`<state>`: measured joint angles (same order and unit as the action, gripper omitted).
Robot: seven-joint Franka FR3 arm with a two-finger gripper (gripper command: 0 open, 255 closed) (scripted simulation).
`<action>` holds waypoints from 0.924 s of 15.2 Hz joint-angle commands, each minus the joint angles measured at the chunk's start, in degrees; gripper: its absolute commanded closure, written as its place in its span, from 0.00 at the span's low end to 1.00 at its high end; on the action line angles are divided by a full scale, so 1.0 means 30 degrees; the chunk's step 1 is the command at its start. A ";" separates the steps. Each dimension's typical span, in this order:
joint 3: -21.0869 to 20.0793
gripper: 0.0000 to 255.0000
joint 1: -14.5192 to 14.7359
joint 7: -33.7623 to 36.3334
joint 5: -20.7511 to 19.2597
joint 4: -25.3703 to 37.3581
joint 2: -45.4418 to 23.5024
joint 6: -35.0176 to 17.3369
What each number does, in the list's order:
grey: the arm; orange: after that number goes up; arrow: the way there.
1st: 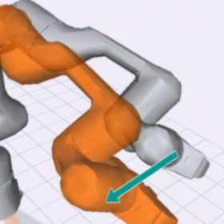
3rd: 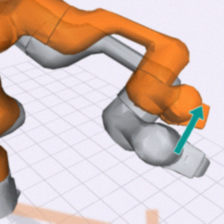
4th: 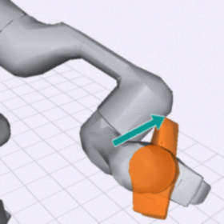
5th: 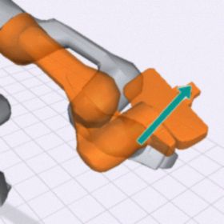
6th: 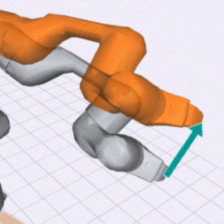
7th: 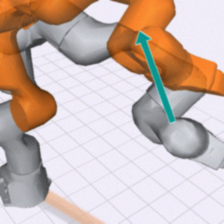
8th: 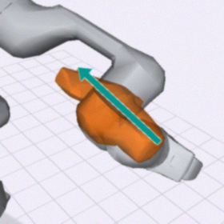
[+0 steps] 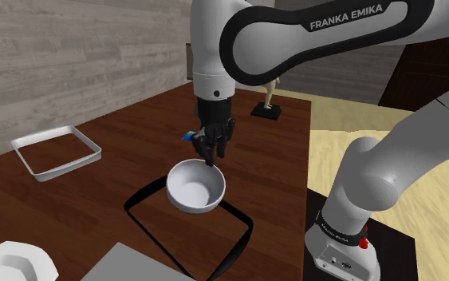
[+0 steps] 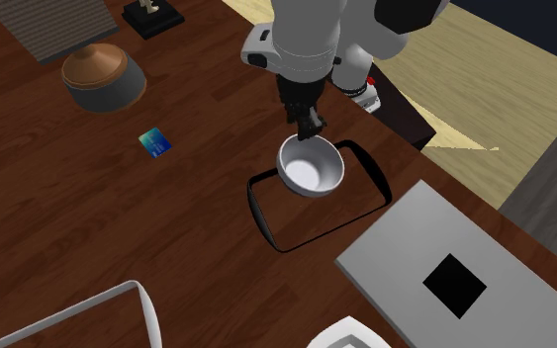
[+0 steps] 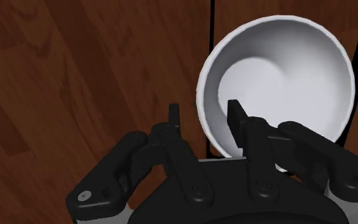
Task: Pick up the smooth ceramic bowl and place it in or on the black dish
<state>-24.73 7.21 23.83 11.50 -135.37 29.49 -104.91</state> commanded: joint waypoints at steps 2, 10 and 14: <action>0.0000 0.00 0.0000 0.0000 0.0001 0.0002 0.0001 -0.0002; 0.0337 0.00 -0.0141 0.0082 -0.0276 0.2412 -0.0001 0.2407; 0.0337 0.00 -0.0141 0.0082 -0.0276 0.2412 -0.0001 0.2407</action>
<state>-23.71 6.80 24.07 10.68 -128.19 29.52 -97.73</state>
